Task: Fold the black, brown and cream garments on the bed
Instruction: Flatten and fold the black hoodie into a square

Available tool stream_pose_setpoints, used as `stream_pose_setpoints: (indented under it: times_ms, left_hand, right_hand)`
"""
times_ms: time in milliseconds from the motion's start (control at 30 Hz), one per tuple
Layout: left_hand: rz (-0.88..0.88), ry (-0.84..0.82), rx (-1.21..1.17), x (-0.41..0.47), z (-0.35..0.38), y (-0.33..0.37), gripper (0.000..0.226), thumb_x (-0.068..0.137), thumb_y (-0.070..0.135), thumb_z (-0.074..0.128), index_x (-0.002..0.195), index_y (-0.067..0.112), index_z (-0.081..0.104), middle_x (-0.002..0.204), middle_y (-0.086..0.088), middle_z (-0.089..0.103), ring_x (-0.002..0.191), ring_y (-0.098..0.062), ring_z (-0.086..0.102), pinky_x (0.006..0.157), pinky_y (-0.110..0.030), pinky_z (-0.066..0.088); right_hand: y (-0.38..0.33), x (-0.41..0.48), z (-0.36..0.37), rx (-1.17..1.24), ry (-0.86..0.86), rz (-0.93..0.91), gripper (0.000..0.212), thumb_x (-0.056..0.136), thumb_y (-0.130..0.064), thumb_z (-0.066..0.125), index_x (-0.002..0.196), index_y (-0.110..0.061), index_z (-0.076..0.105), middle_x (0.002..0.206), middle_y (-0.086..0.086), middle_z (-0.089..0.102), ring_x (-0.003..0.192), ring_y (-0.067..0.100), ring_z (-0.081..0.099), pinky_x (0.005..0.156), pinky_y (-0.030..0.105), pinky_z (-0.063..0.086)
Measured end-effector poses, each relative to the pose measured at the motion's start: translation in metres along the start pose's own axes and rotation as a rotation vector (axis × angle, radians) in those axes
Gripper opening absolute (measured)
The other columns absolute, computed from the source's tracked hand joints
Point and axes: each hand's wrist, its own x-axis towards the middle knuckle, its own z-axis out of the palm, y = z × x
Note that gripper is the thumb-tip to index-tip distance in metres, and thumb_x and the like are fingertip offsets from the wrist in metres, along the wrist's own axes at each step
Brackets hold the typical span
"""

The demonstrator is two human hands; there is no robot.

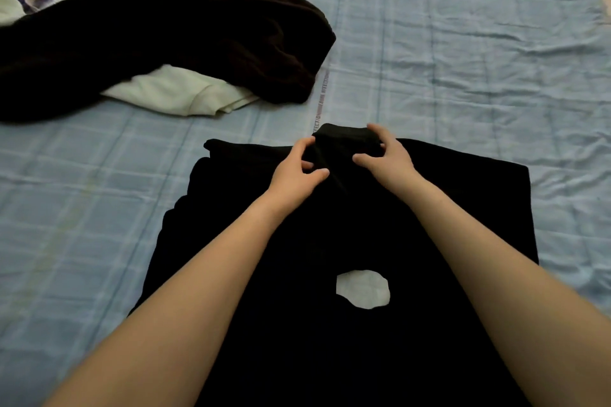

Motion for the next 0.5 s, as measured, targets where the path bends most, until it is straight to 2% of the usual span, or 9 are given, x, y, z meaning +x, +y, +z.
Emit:
stream_pose_setpoints:
  times_ms: [67,133,167,233,267,300,400,467,500]
  left_hand:
    - [0.037,-0.004,-0.066,-0.004,0.001,-0.001,0.06,0.083,0.017,0.07,0.132,0.042,0.048,0.116,-0.001,0.055,0.108,-0.008,0.053,0.074,-0.012,0.041]
    - [0.04,-0.088,-0.204,-0.014,-0.003,0.003,0.058,0.078,0.01,0.068,0.125,0.043,0.057,0.124,-0.002,0.054,0.124,-0.013,0.047,0.087,-0.018,0.045]
    - [0.03,-0.148,-0.289,-0.021,-0.005,0.005,0.058,0.077,0.006,0.067,0.121,0.043,0.06,0.127,-0.003,0.054,0.127,-0.011,0.046,0.09,-0.021,0.046]
    - [0.021,-0.253,-0.44,-0.039,-0.009,0.007,0.062,0.075,-0.004,0.062,0.123,0.036,0.062,0.129,-0.005,0.056,0.116,0.001,0.055,0.083,-0.014,0.049]
    - [0.024,-0.306,-0.526,-0.049,-0.01,0.005,0.066,0.074,-0.007,0.061,0.127,0.031,0.06,0.127,-0.004,0.061,0.109,0.001,0.061,0.08,-0.013,0.051]
    - [0.027,-0.357,-0.601,-0.06,-0.01,0.002,0.068,0.073,-0.008,0.061,0.131,0.028,0.058,0.125,-0.002,0.065,0.108,-0.006,0.065,0.081,-0.015,0.052]
    - [0.054,-0.469,-0.663,-0.1,-0.002,-0.014,0.072,0.075,0.0,0.068,0.138,0.032,0.053,0.139,-0.003,0.057,0.123,-0.023,0.058,0.097,-0.028,0.049]
    - [0.049,-0.529,-0.604,-0.129,0.008,-0.03,0.072,0.077,0.009,0.071,0.139,0.038,0.05,0.147,-0.004,0.047,0.13,-0.026,0.051,0.11,-0.043,0.04]
    - [0.032,-0.557,-0.531,-0.142,0.015,-0.038,0.072,0.078,0.013,0.072,0.139,0.043,0.048,0.146,-0.001,0.047,0.128,-0.024,0.049,0.111,-0.045,0.039]
  right_hand:
    - [0.002,-0.007,-0.005,0.09,-0.007,-0.037,0.065,0.081,-0.009,0.074,0.137,-0.036,0.055,0.128,-0.001,0.055,0.131,0.019,0.049,0.102,0.027,0.044]
    - [0.003,-0.025,-0.017,0.186,-0.066,-0.062,0.062,0.078,-0.006,0.076,0.126,-0.043,0.062,0.126,0.002,0.061,0.127,0.019,0.053,0.107,0.039,0.046]
    - [0.003,-0.034,-0.023,0.193,-0.099,-0.088,0.062,0.077,-0.006,0.076,0.123,-0.045,0.064,0.124,-0.001,0.065,0.125,0.015,0.056,0.107,0.04,0.045]
    - [0.004,-0.054,-0.036,0.207,-0.15,-0.131,0.062,0.077,-0.004,0.075,0.123,-0.044,0.065,0.119,-0.01,0.069,0.116,0.007,0.061,0.104,0.032,0.046]
    - [0.005,-0.065,-0.042,0.26,-0.172,-0.137,0.062,0.078,-0.002,0.074,0.125,-0.041,0.065,0.119,-0.01,0.069,0.113,0.008,0.064,0.098,0.028,0.049]
    - [0.008,-0.077,-0.047,0.336,-0.193,-0.135,0.062,0.08,0.002,0.072,0.127,-0.037,0.065,0.12,-0.007,0.069,0.111,0.012,0.066,0.093,0.026,0.051]
    - [0.026,-0.114,-0.058,0.495,-0.248,-0.103,0.06,0.081,0.005,0.07,0.13,-0.027,0.064,0.125,0.002,0.067,0.112,0.023,0.067,0.088,0.027,0.054]
    - [0.043,-0.143,-0.065,0.496,-0.268,-0.074,0.058,0.078,0.002,0.072,0.127,-0.026,0.065,0.124,0.002,0.068,0.111,0.021,0.067,0.087,0.026,0.054]
    - [0.054,-0.157,-0.067,0.455,-0.266,-0.053,0.055,0.077,0.0,0.074,0.124,-0.027,0.066,0.12,0.001,0.068,0.109,0.017,0.067,0.085,0.024,0.054]
